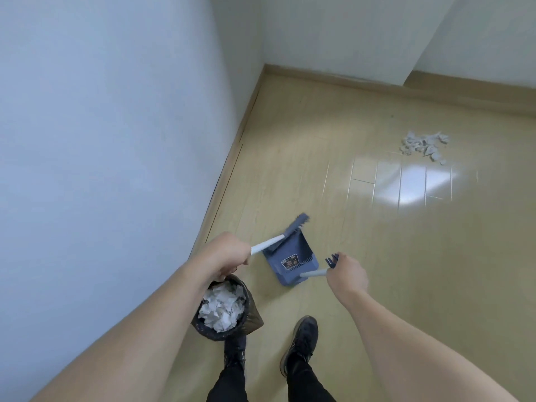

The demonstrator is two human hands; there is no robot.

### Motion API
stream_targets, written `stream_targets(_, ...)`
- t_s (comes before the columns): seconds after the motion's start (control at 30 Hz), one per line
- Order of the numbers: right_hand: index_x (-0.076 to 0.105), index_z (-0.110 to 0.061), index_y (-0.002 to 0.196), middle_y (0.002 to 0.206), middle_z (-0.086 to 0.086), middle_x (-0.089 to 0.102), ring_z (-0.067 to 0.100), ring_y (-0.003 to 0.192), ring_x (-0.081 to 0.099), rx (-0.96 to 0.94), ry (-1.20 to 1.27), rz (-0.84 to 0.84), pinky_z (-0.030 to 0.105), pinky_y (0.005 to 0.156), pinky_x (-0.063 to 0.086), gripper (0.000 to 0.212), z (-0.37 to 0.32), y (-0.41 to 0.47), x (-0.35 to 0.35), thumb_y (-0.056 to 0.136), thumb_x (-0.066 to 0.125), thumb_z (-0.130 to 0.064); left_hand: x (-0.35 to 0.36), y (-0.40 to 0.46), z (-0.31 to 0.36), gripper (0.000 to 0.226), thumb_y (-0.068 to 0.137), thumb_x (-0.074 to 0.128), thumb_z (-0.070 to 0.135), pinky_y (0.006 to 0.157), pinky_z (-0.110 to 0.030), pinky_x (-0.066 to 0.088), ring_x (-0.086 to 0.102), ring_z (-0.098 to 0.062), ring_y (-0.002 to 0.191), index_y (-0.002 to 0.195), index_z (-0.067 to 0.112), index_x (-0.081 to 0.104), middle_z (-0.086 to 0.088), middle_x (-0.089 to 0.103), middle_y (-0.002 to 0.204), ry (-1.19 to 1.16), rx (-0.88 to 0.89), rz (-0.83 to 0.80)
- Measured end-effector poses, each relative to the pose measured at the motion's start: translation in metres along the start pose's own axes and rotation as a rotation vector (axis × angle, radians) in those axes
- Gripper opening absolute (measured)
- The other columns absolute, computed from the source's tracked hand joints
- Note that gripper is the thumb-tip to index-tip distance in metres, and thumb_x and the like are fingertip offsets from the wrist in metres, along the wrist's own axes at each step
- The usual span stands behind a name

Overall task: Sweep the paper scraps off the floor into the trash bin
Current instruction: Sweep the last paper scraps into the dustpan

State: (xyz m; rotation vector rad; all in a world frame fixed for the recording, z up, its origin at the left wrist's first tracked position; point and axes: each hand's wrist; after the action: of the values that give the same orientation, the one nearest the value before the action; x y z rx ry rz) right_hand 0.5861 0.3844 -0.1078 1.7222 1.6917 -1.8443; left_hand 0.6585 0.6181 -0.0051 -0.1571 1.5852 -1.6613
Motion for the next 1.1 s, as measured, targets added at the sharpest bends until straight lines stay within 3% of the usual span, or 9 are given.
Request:
stream_targets(0.17, 0.049, -0.017, 0.083, 0.075, -0.001, 0.052, 0.026, 0.074, 0.055, 0.05, 0.081, 0.083, 0.026, 0.057, 0.038, 0.012, 0.036, 0.005, -0.043, 0.083, 0.047, -0.005, 0.025, -0.022, 0.067, 0.016, 0.092, 0.041, 0.01, 0.045, -0.02, 0.027, 0.029, -0.011, 0.045, 0.078, 0.009, 0.048, -0.003, 0.039, 0.059, -0.176, -0.032, 0.01)
stream_targets(0.23, 0.051, -0.016, 0.083, 0.079, 0.001, 0.055, 0.027, 0.075, 0.055, 0.049, 0.1, 0.12, 0.027, 0.059, 0.039, 0.012, 0.046, 0.01, -0.062, 0.082, 0.047, -0.005, 0.034, -0.02, 0.09, 0.018, 0.093, 0.037, 0.006, 0.047, -0.021, 0.038, 0.031, -0.011, 0.046, 0.079, 0.006, 0.048, -0.004, 0.038, 0.062, -0.317, -0.027, 0.031)
stream_targets(0.33, 0.053, -0.015, 0.084, 0.085, 0.004, 0.058, 0.028, 0.075, 0.054, 0.065, 0.125, 0.175, 0.027, 0.059, 0.038, 0.011, 0.061, 0.022, -0.09, 0.083, 0.048, -0.006, 0.051, -0.01, 0.108, 0.028, 0.094, 0.028, -0.001, 0.056, -0.031, 0.057, 0.038, -0.013, 0.051, 0.109, 0.005, 0.051, -0.008, 0.04, 0.079, -0.56, -0.034, 0.026)
stream_targets(0.47, 0.049, -0.018, 0.076, 0.079, 0.003, 0.055, 0.029, 0.073, 0.053, 0.094, 0.18, 0.224, 0.026, 0.052, 0.034, 0.013, 0.074, 0.041, -0.12, 0.083, 0.049, -0.007, 0.061, 0.023, 0.122, 0.041, 0.096, 0.028, 0.002, 0.044, -0.03, 0.057, 0.04, -0.012, 0.055, 0.133, 0.006, 0.045, -0.007, 0.04, 0.08, -0.704, -0.091, 0.046)
stream_targets(0.57, 0.05, -0.017, 0.08, 0.071, -0.001, 0.048, 0.03, 0.075, 0.051, 0.137, 0.199, 0.225, 0.026, 0.054, 0.032, 0.01, 0.077, 0.066, -0.143, 0.083, 0.057, -0.011, 0.056, 0.06, 0.141, 0.022, 0.091, 0.035, 0.006, 0.031, -0.013, 0.04, 0.036, -0.009, 0.039, 0.099, 0.01, 0.055, -0.004, 0.042, 0.067, -0.721, -0.186, 0.013)
stream_targets(0.67, 0.052, -0.016, 0.083, 0.074, 0.0, 0.052, 0.03, 0.075, 0.052, 0.178, 0.18, 0.256, 0.026, 0.056, 0.035, 0.006, 0.074, 0.106, -0.167, 0.083, 0.054, -0.01, 0.049, 0.096, 0.179, 0.02, 0.088, 0.037, 0.007, 0.031, -0.009, 0.033, 0.035, -0.01, 0.027, 0.07, 0.012, 0.045, -0.002, 0.042, 0.06, -0.77, -0.247, -0.033)
stream_targets(0.87, 0.055, -0.017, 0.089, 0.085, 0.004, 0.058, 0.031, 0.079, 0.056, 0.277, 0.138, 0.289, 0.029, 0.061, 0.042, 0.005, 0.068, 0.177, -0.223, 0.087, 0.05, -0.016, 0.054, 0.134, 0.302, 0.026, 0.09, 0.033, 0.007, 0.034, -0.008, 0.03, 0.03, -0.009, 0.023, 0.065, 0.011, 0.041, 0.002, 0.036, 0.034, -0.765, -0.212, -0.203)
stream_targets(0.97, 0.055, -0.02, 0.089, 0.088, 0.004, 0.059, 0.031, 0.08, 0.057, 0.291, 0.143, 0.297, 0.029, 0.063, 0.043, 0.004, 0.065, 0.21, -0.257, 0.088, 0.051, -0.019, 0.043, 0.148, 0.357, 0.019, 0.089, 0.038, 0.003, 0.034, -0.009, 0.033, 0.029, -0.009, 0.025, 0.073, 0.01, 0.046, 0.0, 0.039, 0.05, -0.699, -0.172, -0.32)
stream_targets(1.1, 0.055, -0.017, 0.086, 0.086, 0.006, 0.059, 0.031, 0.078, 0.057, 0.326, 0.16, 0.32, 0.03, 0.062, 0.045, 0.003, 0.073, 0.238, -0.294, 0.087, 0.052, -0.018, 0.014, 0.171, 0.39, 0.012, 0.09, 0.041, 0.003, 0.031, -0.011, 0.035, 0.028, -0.006, 0.023, 0.086, 0.008, 0.051, -0.001, 0.036, 0.057, -0.586, -0.161, -0.251)
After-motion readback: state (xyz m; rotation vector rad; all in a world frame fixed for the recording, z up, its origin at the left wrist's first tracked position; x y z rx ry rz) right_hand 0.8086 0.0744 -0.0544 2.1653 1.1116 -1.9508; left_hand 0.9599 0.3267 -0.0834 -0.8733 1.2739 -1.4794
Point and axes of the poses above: each hand's wrist, its own y-axis towards the middle knuckle, its own x-axis out of the palm, z = x × y
